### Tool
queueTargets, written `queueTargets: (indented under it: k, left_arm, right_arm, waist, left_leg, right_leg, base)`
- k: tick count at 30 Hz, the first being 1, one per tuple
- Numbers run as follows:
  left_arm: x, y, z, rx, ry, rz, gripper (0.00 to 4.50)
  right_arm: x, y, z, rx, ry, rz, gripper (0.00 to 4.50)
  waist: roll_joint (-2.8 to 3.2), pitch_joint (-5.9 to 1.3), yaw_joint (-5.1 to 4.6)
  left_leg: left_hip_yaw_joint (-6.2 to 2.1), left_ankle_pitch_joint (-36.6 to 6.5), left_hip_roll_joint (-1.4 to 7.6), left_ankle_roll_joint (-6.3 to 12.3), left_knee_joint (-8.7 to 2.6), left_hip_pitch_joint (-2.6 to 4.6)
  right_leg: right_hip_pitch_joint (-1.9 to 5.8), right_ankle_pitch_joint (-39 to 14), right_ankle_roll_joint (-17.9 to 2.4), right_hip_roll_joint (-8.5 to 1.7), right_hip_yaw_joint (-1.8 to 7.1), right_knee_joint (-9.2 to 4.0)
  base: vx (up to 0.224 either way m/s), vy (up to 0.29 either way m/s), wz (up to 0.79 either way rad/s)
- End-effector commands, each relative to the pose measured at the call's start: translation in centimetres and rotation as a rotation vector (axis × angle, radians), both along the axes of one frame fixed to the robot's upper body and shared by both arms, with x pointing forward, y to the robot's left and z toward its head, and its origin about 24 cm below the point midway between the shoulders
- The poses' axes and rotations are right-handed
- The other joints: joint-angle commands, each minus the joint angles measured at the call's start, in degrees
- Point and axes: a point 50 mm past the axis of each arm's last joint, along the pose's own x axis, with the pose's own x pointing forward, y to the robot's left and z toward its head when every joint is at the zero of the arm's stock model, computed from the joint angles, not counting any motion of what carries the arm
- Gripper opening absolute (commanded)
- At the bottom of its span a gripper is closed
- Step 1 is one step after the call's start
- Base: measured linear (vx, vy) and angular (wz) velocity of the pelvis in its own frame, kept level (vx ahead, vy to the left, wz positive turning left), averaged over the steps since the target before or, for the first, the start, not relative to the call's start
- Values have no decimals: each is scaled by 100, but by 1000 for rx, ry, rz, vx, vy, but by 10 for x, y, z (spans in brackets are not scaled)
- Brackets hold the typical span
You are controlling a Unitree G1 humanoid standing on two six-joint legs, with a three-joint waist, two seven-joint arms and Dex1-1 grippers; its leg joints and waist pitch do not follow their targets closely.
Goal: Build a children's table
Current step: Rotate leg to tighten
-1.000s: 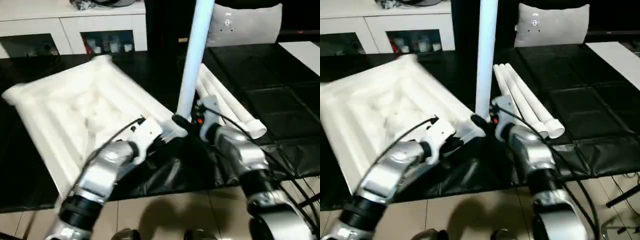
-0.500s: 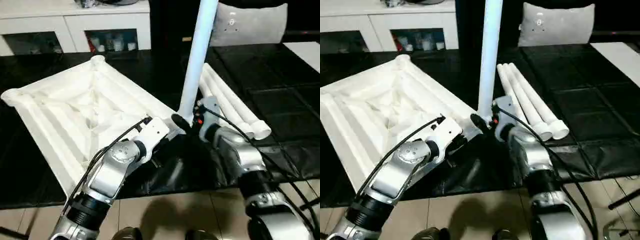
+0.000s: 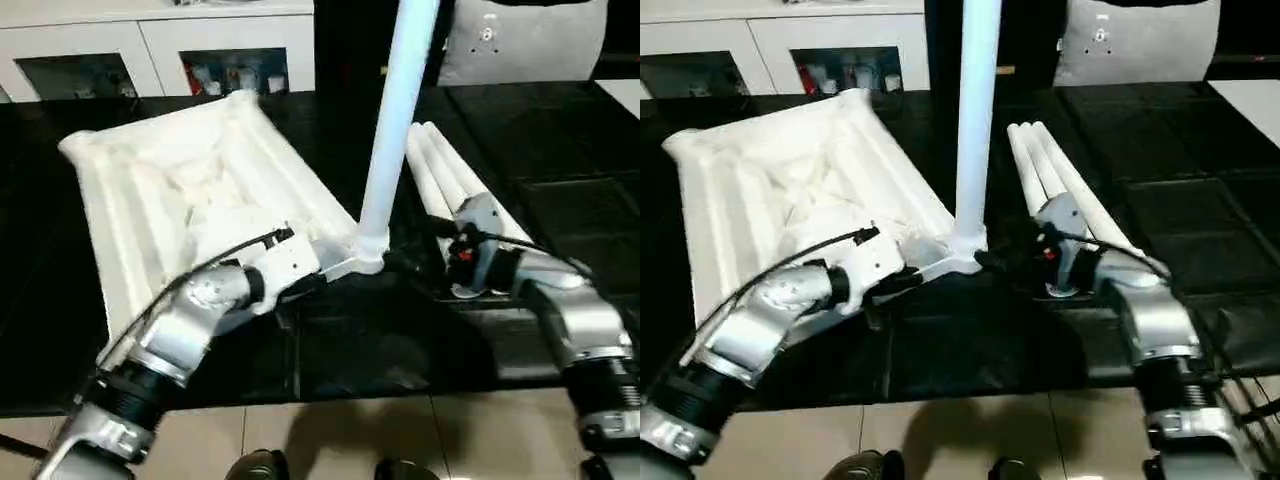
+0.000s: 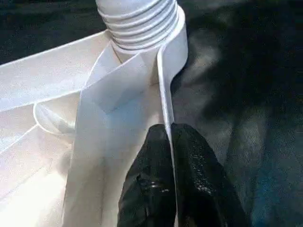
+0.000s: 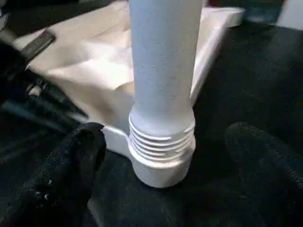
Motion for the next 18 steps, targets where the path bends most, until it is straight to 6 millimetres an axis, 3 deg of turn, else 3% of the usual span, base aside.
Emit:
queueTargets:
  k: [1, 3, 11, 18]
  left_arm:
    - [-8, 0, -6, 56, 36, -149, 0]
    - [-9, 4, -7, 75, 44, -193, 0]
    - [-14, 8, -5, 78, 103, -348, 0]
    - [-17, 6, -5, 66, 120, -399, 0]
  right_arm:
    - [-2, 0, 6, -54, -19, 88, 442]
    - [-3, -3, 5, -95, -26, 115, 442]
    - [-13, 4, 1, -124, 24, 277, 442]
    - [-14, 11, -8, -120, 52, 309, 379]
  waist:
    - [-24, -437, 27]
    - [-16, -423, 82]
    - [-11, -397, 118]
    - [-2, -412, 148]
  left_leg:
    - [-156, -1361, 433, 517, -366, 161]
    - [-145, -1423, 447, 490, -367, 177]
    - [-159, -1948, 481, 205, -428, 216]
    - [-162, -1936, 484, 134, -428, 212]
  right_leg:
    - [247, -928, -1389, -429, 243, -318]
    - [235, -1043, -1418, -436, 241, -315]
    - [215, -1576, -1357, -444, 256, -337]
    - [217, -1532, -1347, -457, 264, -321]
  base:
    - [0, 0, 0]
    - [0, 0, 0]
    - [0, 0, 0]
    - [0, 0, 0]
